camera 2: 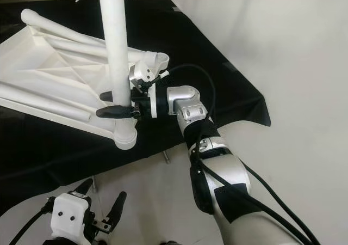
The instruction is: Building children table
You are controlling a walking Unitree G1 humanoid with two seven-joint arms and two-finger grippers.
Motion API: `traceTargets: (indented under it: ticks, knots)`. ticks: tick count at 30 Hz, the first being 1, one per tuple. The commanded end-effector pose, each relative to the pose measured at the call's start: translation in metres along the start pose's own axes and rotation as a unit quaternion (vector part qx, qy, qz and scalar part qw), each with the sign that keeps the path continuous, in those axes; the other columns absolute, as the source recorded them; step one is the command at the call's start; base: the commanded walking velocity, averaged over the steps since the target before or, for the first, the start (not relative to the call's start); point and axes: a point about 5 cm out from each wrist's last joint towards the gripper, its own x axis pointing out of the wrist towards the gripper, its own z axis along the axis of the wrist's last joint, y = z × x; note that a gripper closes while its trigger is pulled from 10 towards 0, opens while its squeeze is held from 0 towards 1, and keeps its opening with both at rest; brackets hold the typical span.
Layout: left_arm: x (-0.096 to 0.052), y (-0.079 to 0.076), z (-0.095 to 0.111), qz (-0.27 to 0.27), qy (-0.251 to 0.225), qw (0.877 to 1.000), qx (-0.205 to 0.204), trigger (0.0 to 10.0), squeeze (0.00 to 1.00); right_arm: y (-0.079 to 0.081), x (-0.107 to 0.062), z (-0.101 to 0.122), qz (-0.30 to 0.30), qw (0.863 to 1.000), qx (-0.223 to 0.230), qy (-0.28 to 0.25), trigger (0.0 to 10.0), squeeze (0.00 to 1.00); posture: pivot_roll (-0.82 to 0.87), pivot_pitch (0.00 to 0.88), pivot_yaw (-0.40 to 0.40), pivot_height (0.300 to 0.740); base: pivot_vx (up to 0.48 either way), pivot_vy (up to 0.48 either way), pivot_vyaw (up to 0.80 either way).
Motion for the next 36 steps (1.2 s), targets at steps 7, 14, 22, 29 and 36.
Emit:
traceTargets:
  ticks: [7, 14, 22, 29, 36]
  knots:
    - [0.002, 0.0, 0.0, 0.0, 0.0, 1.0, -0.009, 10.0, 0.0, -0.002, -0.046, -0.04, -0.264, 0.962, 0.069, -0.01, 0.0, 0.0, 0.02, 0.162, -0.133, 0.74, 0.0, 0.0, 0.0]
    - [0.005, 0.004, 0.0, -0.007, -0.001, 1.0, -0.007, 10.0, 0.0, 0.055, -0.011, -0.078, -0.532, 0.835, 0.136, 0.036, 0.0, 0.0, 0.0, 0.147, -0.11, 0.74, 0.0, 0.0, 0.0]
    - [0.009, 0.005, -0.001, 0.001, -0.006, 1.0, -0.005, 10.0, 0.0, 0.032, 0.011, -0.067, -0.492, 0.861, 0.123, 0.019, 2.4, 0.0, 0.03, 0.127, -0.137, 0.74, 0.0, 0.0, 0.0]
    - [0.009, 0.004, -0.001, 0.003, -0.007, 1.0, -0.006, 10.0, 0.0, 0.038, 0.02, -0.052, -0.433, 0.893, 0.118, 0.016, 10.0, 1.0, 0.04, 0.127, -0.138, 0.74, 0.0, 0.0, 0.0]
    - [0.007, 0.002, 0.0, 0.003, -0.006, 1.0, -0.008, 10.0, 0.0, 0.016, 0.016, -0.017, -0.173, 0.984, 0.038, -0.012, 10.0, 0.0, 0.05, 0.141, -0.14, 0.74, 0.0, 0.0, 0.0]
